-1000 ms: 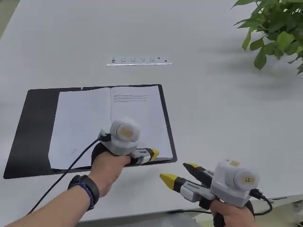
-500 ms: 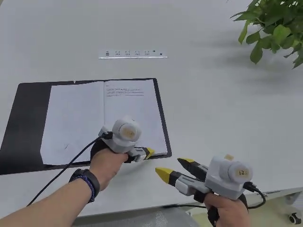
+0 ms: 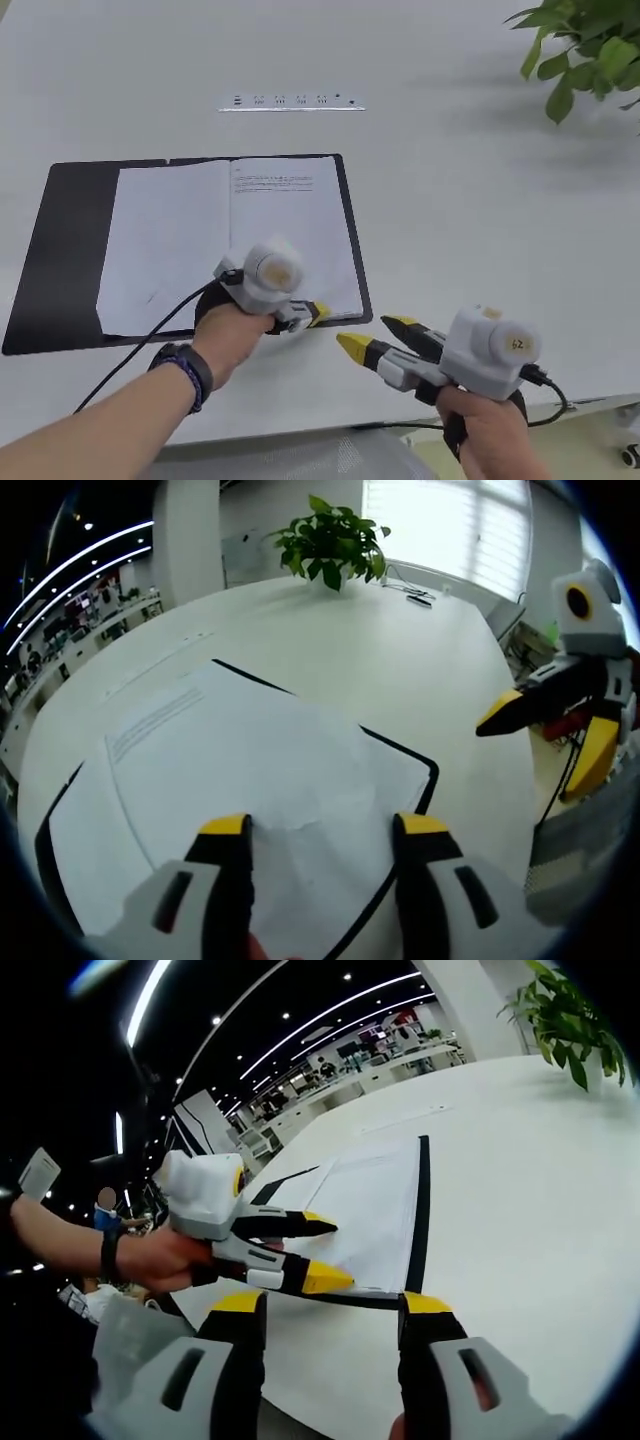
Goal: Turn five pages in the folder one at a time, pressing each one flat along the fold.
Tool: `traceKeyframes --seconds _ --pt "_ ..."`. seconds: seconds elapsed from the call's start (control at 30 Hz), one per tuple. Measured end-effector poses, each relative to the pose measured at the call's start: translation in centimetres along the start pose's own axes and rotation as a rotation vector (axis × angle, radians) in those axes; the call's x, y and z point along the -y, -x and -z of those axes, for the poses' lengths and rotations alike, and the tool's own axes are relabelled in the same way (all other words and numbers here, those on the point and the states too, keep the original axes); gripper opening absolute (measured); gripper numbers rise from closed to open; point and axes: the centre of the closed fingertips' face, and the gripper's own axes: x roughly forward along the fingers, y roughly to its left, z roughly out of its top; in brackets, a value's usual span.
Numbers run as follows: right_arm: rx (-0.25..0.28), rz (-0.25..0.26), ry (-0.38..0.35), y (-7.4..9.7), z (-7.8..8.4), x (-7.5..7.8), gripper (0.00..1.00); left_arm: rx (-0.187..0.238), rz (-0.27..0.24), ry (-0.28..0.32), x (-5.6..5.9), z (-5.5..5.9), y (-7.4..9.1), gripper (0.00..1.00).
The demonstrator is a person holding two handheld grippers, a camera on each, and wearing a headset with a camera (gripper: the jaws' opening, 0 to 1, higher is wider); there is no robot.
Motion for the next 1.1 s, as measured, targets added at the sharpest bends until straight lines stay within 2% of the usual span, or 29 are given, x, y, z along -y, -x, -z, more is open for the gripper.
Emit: traceKeyframes --seconds 0.17,0.37,0.53,0.67,0.77,0.93,1.1 --pt "0.009 -0.007 0.0 -0.5 -0.5 0.0 0.5 0.031 0.003 0.072 -0.2 -0.3 0.2 0.55" --pt "0.01 -0.012 0.003 -1.4 -1.1 0.3 0.5 0.046 0.002 0.111 -0.4 -0.2 0.5 0.5" --pt "0.021 -0.019 0.005 -2.9 -2.4 0.9 0.5 0.061 0.003 0.141 -0.6 -0.1 0.7 0.47" --pt "0.087 -0.026 -0.049 -4.5 -4.6 1.6 0.48 0.064 0.002 0.144 -0.6 -0.1 0.7 0.45" --pt "0.104 -0.041 -0.071 -6.0 -5.9 1.9 0.47 0.064 0.002 0.144 -0.6 -0.1 0.8 0.45" --pt "0.104 -0.057 -0.105 -7.9 -6.7 2.5 0.47 0.065 0.002 0.148 -0.5 0.0 0.9 0.44" --pt "0.101 -0.069 -0.134 -8.7 -6.8 2.6 0.45 0.067 0.002 0.151 -0.6 0.1 1.0 0.43"
